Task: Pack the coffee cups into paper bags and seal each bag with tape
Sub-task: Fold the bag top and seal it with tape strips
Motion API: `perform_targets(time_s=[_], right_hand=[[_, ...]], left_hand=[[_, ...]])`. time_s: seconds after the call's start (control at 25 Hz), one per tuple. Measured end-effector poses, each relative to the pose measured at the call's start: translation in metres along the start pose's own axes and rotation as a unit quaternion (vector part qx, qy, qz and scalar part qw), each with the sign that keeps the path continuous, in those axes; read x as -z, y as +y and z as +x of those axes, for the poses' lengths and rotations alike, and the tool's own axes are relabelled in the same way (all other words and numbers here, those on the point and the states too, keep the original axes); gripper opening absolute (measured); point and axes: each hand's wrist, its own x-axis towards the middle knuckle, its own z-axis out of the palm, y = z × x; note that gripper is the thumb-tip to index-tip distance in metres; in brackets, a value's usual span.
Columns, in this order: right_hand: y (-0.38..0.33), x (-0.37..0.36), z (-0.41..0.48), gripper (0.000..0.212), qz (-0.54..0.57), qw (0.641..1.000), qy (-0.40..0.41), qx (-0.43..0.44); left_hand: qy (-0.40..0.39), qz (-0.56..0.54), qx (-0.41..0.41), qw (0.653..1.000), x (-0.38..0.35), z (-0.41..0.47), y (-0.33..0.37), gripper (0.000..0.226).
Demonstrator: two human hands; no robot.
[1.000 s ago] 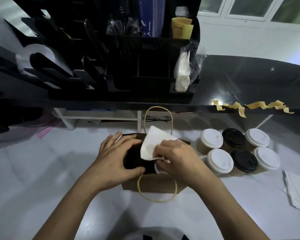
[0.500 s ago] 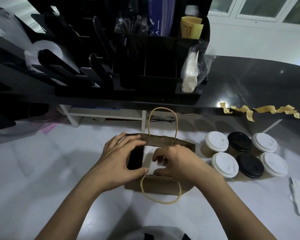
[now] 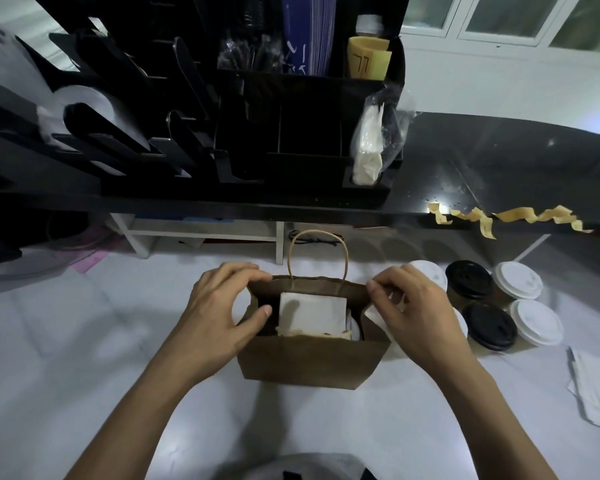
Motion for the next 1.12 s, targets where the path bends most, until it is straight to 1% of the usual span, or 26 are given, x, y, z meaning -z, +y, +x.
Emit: perform_targets(time_s=[0.08,0.2,0.28,0.36,0.48,0.6,0.76,0.84,0.92,1.04,1.12], right_hand=[[0.007,0.0,-0.003,0.025,0.0,0.999,0.015,-0.044],[0.013,-0.004,-0.008,0.043,0.006,0.997,-0.016,-0.075],[0.014,-0.005,-0.01,0.047,0.024,0.996,-0.037,-0.082],[0.013,-0.006,-0.009,0.048,0.037,0.996,-0.048,-0.07],[0.013,-0.009,-0.008,0.048,0.03,0.997,-0.067,-0.037],[0.014,-0.01,-0.008,0.045,0.002,0.996,-0.089,-0.018],[0.016,-0.01,-0.008,0.04,-0.005,0.993,-0.119,-0.012],[0.018,-0.01,-0.008,0.029,-0.004,0.993,-0.12,-0.003],[0.02,-0.011,-0.01,0.019,-0.005,0.993,-0.116,0.01],[0.022,-0.014,-0.009,0.013,-0.015,0.996,-0.089,0.018],[0.022,-0.015,-0.008,0.015,-0.005,0.997,-0.076,0.0]], left_hand=[[0.018,-0.003,0.028,0.999,0.002,0.0,0.0,0.025],[0.038,0.003,0.071,0.997,0.001,-0.001,-0.001,0.012],[0.054,0.01,0.082,0.995,0.002,-0.001,-0.001,0.01],[0.035,0.018,0.084,0.996,0.002,-0.001,-0.003,0.009],[-0.022,0.001,0.07,0.997,0.001,-0.003,-0.005,0.011],[-0.059,-0.014,0.063,0.996,0.0,-0.003,-0.007,0.014],[-0.099,-0.01,0.049,0.994,0.0,-0.004,-0.01,0.028],[-0.096,-0.009,0.049,0.994,-0.001,-0.003,-0.012,0.03],[-0.073,-0.007,0.049,0.996,-0.004,-0.001,-0.014,0.026],[-0.039,-0.004,0.054,0.998,-0.009,0.001,-0.017,0.025],[-0.019,-0.024,0.075,0.997,-0.011,0.002,-0.019,0.03]])
